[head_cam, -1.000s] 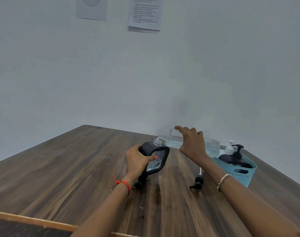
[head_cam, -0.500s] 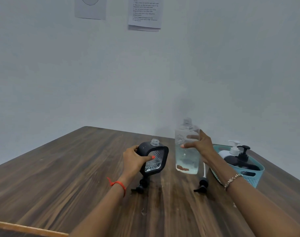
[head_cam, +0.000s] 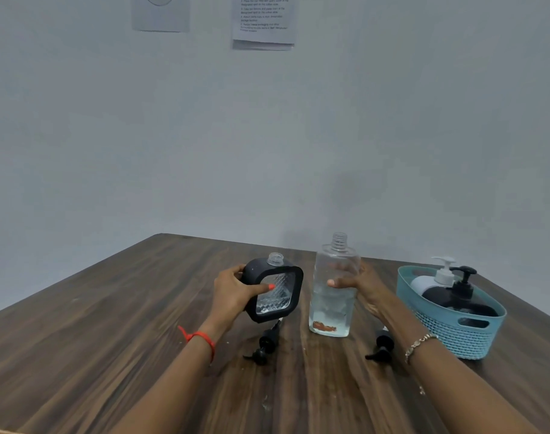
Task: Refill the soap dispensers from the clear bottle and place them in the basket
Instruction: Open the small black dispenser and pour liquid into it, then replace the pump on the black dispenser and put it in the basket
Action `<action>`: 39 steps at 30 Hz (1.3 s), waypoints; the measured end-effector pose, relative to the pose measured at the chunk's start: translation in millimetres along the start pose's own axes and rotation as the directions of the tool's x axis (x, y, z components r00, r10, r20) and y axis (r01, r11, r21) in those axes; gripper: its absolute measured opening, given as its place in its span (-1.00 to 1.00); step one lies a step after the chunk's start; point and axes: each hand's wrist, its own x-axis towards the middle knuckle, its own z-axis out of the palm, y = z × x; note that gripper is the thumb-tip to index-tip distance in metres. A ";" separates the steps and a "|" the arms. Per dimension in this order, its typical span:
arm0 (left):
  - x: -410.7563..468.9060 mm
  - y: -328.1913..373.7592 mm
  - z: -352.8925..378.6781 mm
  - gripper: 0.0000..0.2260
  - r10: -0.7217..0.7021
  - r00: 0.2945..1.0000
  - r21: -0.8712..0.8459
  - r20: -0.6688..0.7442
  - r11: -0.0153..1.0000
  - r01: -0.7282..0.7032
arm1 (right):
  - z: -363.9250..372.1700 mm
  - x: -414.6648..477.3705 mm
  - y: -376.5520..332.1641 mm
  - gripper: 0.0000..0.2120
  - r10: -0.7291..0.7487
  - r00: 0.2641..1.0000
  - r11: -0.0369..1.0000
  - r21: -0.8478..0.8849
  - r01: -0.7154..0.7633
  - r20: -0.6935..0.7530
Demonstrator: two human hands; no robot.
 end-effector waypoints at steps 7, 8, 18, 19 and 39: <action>6.9 -4.9 -7.1 -0.60 -0.054 0.998 -0.056 0.036 0.997 0.056 | 17.4 -9.6 -25.8 -0.02 -0.304 0.928 0.917 -0.330 0.224 -0.214; 8.2 -6.2 -8.1 -0.60 -0.061 0.998 -0.069 0.029 0.996 0.063 | 25.1 -17.0 -28.0 -0.16 -0.472 0.837 0.846 -0.410 0.341 -0.277; 13.6 -7.6 -23.7 -0.54 -0.063 0.998 -0.134 -0.015 0.989 0.061 | 85.9 -52.2 47.8 -0.42 -0.142 0.699 0.025 -0.704 0.710 0.700; 13.3 -7.3 -25.4 -0.53 -0.064 0.998 -0.134 -0.018 0.989 0.061 | 91.2 -50.6 50.9 -0.42 -0.120 0.699 0.016 -0.703 0.711 0.705; -3.6 14.1 -27.4 -0.58 -0.044 0.990 -0.129 0.132 0.990 0.061 | 90.4 -32.9 -126.0 -0.87 -0.584 0.798 0.812 -0.106 0.574 -0.150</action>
